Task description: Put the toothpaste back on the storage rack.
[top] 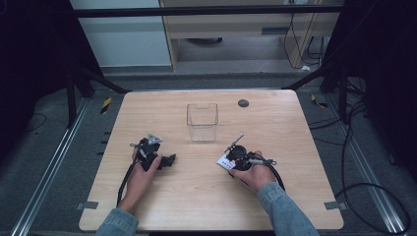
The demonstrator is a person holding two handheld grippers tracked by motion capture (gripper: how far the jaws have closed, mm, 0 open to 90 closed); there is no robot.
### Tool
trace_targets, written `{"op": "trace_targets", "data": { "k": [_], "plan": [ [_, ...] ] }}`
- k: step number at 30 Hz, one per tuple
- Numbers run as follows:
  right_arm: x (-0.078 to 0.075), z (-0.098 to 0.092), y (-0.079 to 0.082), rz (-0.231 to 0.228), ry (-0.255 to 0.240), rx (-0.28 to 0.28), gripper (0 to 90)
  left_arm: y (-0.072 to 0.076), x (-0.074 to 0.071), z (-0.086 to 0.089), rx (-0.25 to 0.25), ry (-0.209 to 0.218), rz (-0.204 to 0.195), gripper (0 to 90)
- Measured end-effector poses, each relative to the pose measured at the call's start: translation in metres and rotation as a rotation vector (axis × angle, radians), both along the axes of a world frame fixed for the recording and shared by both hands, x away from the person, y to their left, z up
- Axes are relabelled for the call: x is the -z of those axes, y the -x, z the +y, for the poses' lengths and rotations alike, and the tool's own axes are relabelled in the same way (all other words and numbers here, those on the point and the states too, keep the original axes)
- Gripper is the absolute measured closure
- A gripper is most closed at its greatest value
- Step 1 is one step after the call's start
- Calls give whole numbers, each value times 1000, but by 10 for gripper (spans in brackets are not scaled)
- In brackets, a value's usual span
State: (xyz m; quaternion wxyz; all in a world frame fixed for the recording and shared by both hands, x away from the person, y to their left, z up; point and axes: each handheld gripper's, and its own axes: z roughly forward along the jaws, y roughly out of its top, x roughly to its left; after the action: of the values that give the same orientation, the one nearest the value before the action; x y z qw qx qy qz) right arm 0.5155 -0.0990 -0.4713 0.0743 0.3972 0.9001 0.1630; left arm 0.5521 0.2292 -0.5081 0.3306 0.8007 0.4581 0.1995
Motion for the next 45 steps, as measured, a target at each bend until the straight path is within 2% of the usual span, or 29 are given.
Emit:
{"op": "trace_targets", "data": {
  "k": [17,24,29,30,35,36,39,40,41,43,44,45],
  "plan": [
    [-1,2,4,-18,26,-11,662,0,0,0,0,0,0,0],
    [-2,2,5,-21,31,3,705,0,0,0,0,0,0,0],
    [-4,1,7,-26,11,20,758,0,0,0,0,0,0,0],
    [-6,0,7,-39,3,18,783,0,0,0,0,0,0,0],
    [-6,-3,8,-43,-22,31,791,0,0,0,1,-1,0,0],
    [-7,-7,8,-37,-40,34,793,0,0,0,1,-1,1,0],
    [-9,-9,8,-38,-45,42,793,0,0,0,1,-1,1,0],
    [-11,-11,9,-40,-54,48,794,0,0,0,1,-2,1,0],
    [-16,-16,9,-46,-88,65,795,0,0,0,1,-1,1,0],
    [-19,-18,9,-47,-99,77,795,0,0,0,1,-1,0,0],
    [-26,-24,9,-67,-124,83,795,0,0,0,1,0,0,0],
    [-26,-24,9,-67,-124,83,795,0,0,0,1,0,0,0]
  ]
}}
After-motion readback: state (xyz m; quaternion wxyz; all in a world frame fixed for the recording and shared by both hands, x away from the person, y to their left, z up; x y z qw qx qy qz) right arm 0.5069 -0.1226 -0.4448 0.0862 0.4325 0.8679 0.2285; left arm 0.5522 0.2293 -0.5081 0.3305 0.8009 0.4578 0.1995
